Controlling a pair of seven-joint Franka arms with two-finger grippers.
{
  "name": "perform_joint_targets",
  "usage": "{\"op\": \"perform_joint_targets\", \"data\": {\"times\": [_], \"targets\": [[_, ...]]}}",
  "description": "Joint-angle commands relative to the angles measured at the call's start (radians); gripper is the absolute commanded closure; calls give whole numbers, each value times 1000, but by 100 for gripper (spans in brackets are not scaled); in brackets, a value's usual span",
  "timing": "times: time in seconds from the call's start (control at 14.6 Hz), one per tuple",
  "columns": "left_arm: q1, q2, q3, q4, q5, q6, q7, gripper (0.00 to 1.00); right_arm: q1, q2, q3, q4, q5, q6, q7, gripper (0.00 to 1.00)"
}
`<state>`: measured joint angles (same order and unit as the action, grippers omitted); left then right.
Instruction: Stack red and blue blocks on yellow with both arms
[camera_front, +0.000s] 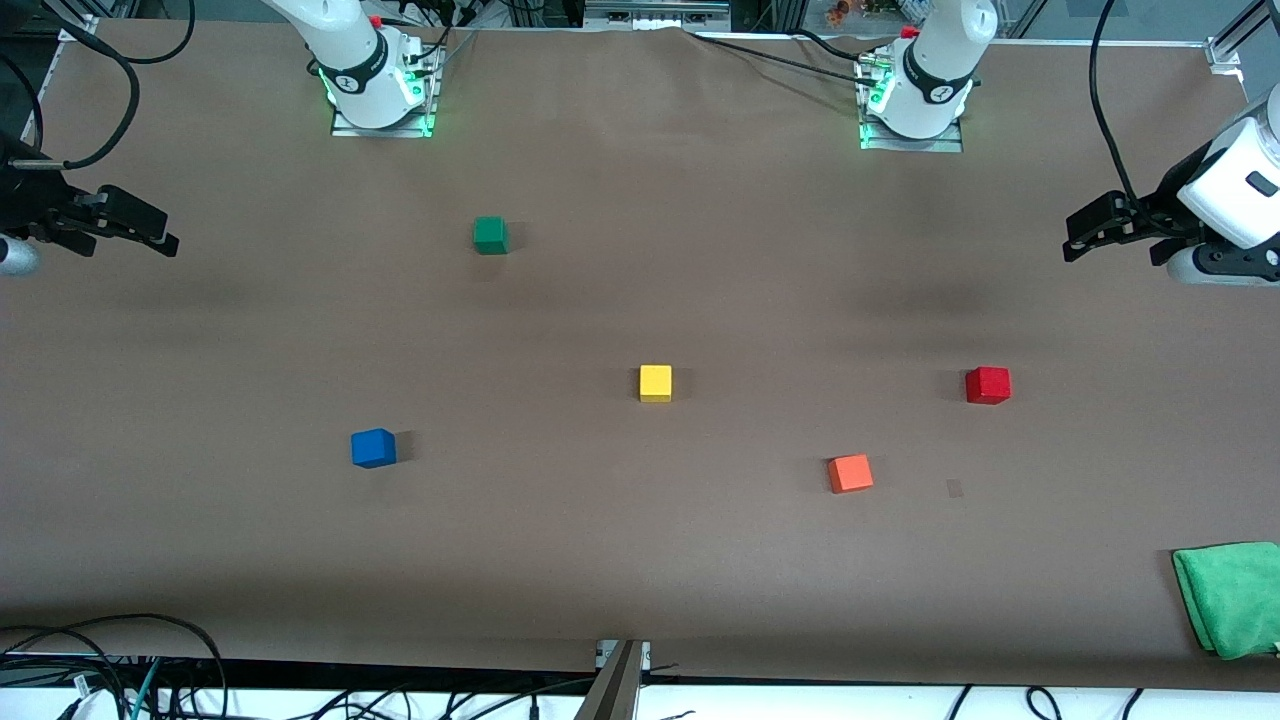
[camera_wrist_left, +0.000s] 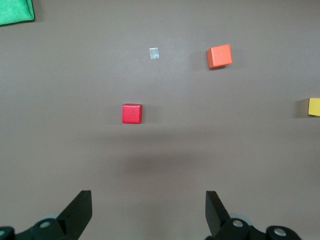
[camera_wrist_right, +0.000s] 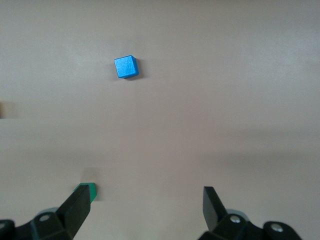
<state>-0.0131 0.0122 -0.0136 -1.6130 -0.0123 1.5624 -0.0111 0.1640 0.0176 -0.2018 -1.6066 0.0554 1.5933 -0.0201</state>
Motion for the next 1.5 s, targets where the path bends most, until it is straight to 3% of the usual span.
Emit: {"op": "perform_joint_targets", "data": {"times": [0.0, 1.43], "targets": [[-5, 5, 1, 12, 2, -21, 0, 0, -1, -17, -1, -25, -19, 23, -14, 0], [-4, 9, 3, -1, 2, -48, 16, 0, 5, -10, 7, -6, -43, 14, -52, 0]]}}
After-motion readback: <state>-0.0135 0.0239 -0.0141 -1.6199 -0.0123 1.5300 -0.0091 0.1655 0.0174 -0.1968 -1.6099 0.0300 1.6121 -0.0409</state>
